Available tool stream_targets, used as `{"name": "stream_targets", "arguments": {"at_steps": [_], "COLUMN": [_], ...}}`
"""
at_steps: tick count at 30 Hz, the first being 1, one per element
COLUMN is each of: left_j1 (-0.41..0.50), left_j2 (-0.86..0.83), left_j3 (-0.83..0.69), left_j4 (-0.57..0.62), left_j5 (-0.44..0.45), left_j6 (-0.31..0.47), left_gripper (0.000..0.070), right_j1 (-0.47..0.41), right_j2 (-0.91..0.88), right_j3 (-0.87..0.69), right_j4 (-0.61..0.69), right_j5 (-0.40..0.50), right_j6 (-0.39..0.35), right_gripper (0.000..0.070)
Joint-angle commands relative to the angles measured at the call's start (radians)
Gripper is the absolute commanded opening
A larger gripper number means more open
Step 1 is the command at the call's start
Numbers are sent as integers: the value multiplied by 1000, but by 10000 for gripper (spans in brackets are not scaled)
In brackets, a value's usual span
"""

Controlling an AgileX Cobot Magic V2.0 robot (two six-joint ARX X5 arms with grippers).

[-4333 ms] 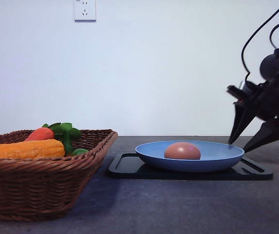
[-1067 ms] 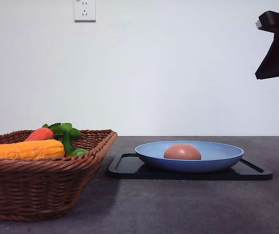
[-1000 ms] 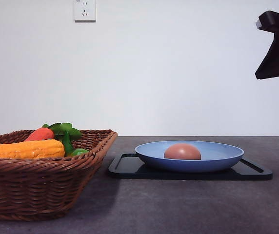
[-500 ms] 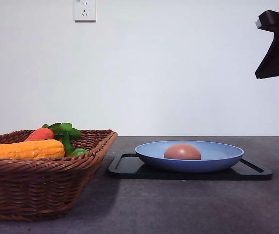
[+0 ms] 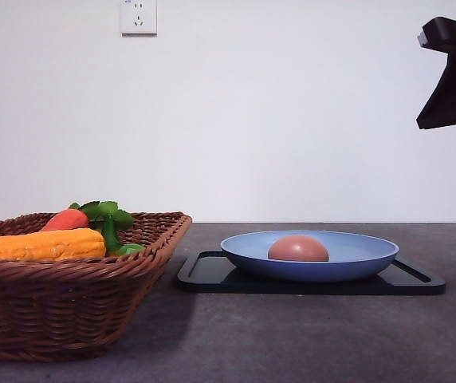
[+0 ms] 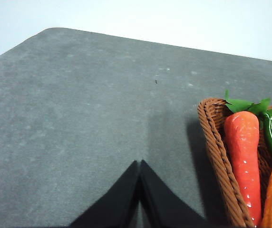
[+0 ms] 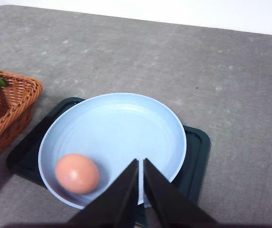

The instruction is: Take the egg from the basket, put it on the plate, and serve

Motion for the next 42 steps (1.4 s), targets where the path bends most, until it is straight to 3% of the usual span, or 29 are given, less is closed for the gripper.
{"name": "stream_targets", "arguments": {"at_steps": [1,11,16,19,30,42], "left_j1": [2,2,2,2,2,2], "left_j2": [-2,-2,-2,-2,-2,-2], "left_j3": [-23,-23,-23,-23,-23,-23], "left_j4": [-12,-12,-12,-12,-12,-12], "left_j5": [2,2,2,2,2,2], "left_j6": [15,15,15,15,15,15], "left_gripper": [0,0,0,0,0,0], "right_j1": [5,6,-16,-69,-357,-400], "right_j2": [4,3,-95,-191,-570,-652], "right_j3": [6,6,4,-11,-208,-368], "right_j4": [11,9,-3,3,2,-19], "right_j5": [4,5,85,90,14,-42], "right_j6": [14,10,-129,-179,-109,-6], "right_gripper": [0,0,0,0,0,0]}}
